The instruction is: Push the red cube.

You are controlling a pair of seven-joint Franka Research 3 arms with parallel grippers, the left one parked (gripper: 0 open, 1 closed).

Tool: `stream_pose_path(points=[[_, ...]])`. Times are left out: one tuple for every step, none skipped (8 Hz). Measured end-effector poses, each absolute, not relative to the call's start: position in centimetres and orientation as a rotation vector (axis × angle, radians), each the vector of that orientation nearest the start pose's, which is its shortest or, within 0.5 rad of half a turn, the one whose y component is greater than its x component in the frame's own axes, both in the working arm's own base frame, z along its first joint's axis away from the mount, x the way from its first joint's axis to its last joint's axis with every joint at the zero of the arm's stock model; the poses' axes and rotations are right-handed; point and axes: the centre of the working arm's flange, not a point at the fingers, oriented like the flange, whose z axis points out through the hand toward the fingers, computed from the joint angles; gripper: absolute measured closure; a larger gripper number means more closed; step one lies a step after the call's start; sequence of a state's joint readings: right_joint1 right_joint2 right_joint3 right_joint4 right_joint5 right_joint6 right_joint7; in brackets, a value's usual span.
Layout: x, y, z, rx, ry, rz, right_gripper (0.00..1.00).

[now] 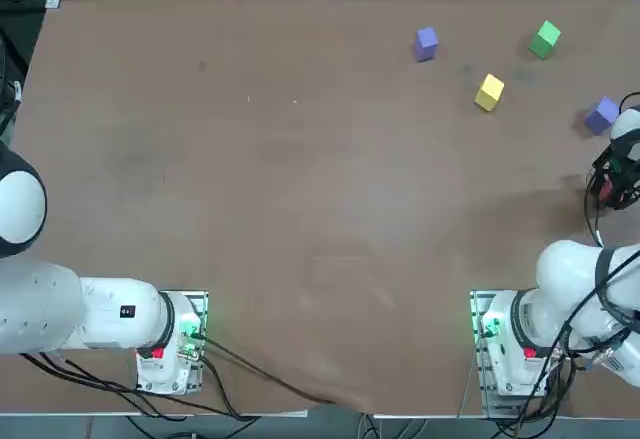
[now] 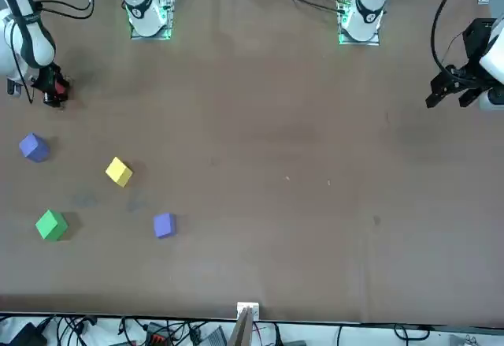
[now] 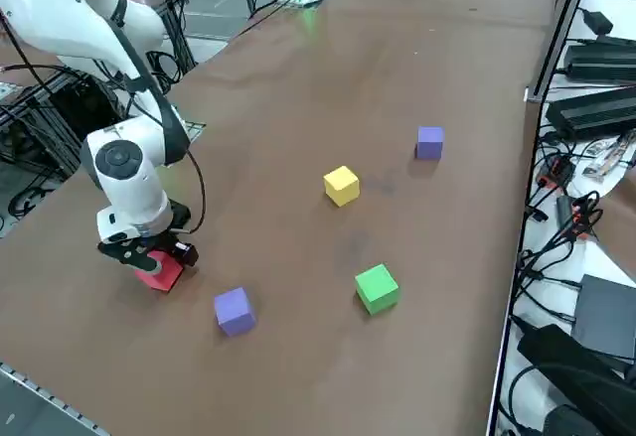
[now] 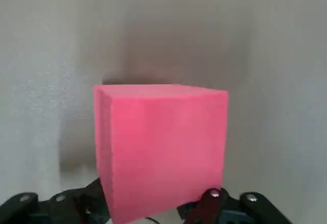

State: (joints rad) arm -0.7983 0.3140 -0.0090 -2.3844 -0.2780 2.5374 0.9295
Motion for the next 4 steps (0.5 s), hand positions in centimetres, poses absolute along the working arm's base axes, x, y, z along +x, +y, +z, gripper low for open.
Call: stream_pose_path(points=[[33.79, -34.79, 17.65, -2.414, 2.228, 0.253, 0.48], [33.89, -34.82, 17.69, -2.420, 2.223, 0.257, 0.48], [34.08, -34.82, 17.80, -2.428, 2.217, 0.268, 0.48], [34.39, -34.78, 18.01, -2.437, 2.212, 0.297, 0.46]])
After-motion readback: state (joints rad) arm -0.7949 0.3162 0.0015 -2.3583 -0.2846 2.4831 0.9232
